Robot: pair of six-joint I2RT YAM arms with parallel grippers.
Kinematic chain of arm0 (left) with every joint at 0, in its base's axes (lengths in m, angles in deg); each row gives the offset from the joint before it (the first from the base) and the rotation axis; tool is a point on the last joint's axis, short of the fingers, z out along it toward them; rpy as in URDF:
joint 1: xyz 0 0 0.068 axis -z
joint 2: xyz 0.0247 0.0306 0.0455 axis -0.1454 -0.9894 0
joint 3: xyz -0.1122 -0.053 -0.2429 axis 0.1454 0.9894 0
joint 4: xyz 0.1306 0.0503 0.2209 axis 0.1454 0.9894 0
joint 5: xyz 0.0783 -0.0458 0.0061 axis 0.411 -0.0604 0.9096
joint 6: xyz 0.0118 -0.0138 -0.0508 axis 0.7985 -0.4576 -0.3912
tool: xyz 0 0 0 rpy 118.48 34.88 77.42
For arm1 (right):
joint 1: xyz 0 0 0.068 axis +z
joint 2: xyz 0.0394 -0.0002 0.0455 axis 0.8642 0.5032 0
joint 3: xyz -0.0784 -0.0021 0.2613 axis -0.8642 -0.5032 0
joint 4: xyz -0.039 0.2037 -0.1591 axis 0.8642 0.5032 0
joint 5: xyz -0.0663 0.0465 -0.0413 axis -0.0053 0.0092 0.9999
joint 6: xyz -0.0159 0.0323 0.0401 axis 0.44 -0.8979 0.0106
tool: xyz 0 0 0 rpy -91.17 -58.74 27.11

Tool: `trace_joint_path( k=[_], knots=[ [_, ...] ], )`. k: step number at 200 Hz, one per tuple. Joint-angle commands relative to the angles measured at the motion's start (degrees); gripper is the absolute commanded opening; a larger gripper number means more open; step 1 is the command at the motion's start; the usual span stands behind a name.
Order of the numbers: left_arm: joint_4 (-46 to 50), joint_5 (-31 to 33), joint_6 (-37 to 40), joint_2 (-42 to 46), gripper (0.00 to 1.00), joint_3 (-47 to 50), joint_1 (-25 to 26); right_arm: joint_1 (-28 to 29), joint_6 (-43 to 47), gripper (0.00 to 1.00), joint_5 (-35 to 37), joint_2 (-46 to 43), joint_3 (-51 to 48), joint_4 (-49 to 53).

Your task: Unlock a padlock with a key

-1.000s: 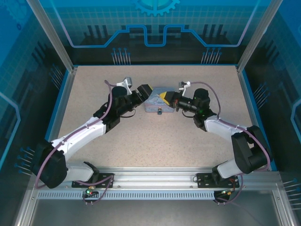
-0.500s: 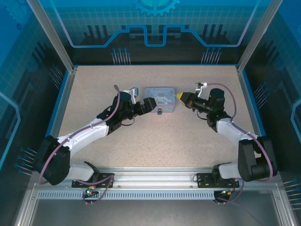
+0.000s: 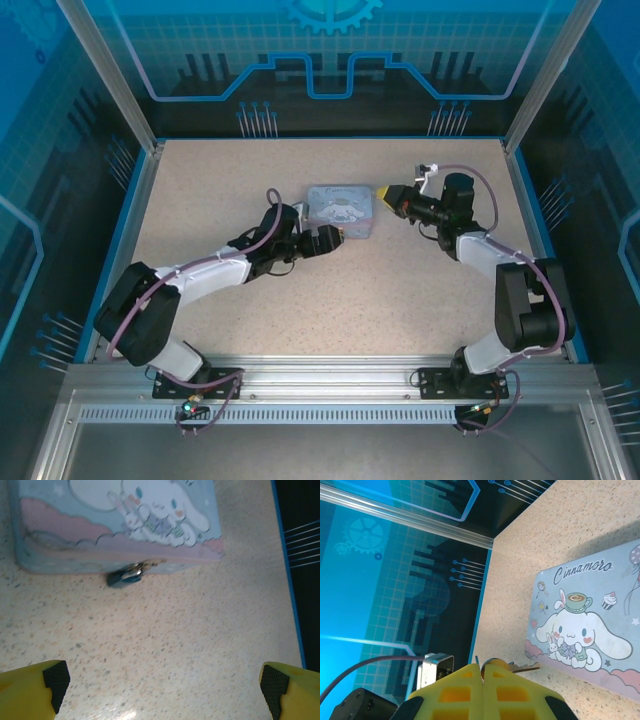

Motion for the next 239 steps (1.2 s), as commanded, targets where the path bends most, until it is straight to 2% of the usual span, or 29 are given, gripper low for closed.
trace_joint_path(
  k=[1, 24, 69, 99, 124, 159, 239],
  knots=[
    [-5.6, 0.0, -6.5, 1.7, 0.97, -3.3, -1.1, 1.0, -2.6, 0.0, -2.1, -1.5, -2.4, -3.0],
    [-11.3, -0.5, -15.4, 2.4, 0.91, -3.7, -1.9, 4.2, -5.2, 0.0, -1.3, -3.7, -4.1, -3.2],
    [-20.0, -0.7, -26.5, 0.6, 0.63, -4.2, -2.1, 12.0, -8.1, 0.0, 3.9, -7.4, -4.1, -2.1],
    [-26.7, -0.6, -31.1, -0.7, 0.49, -2.0, -2.0, 14.5, -8.2, 0.0, 6.6, -8.4, -3.5, -0.6],
    [-30.5, -0.1, -33.2, -0.8, 0.48, -0.6, -1.9, 14.9, -9.5, 0.0, 7.5, -7.6, -3.7, -2.0],
    [-30.5, -0.6, -33.1, -0.8, 0.48, -0.6, -1.6, 15.4, -13.0, 0.0, 8.1, -4.8, -3.4, -7.3],
    [-31.7, 0.0, -32.4, -1.6, 0.45, 1.0, -1.0, 16.3, -14.7, 0.0, 8.5, -1.8, -2.0, -9.5]
  ],
)
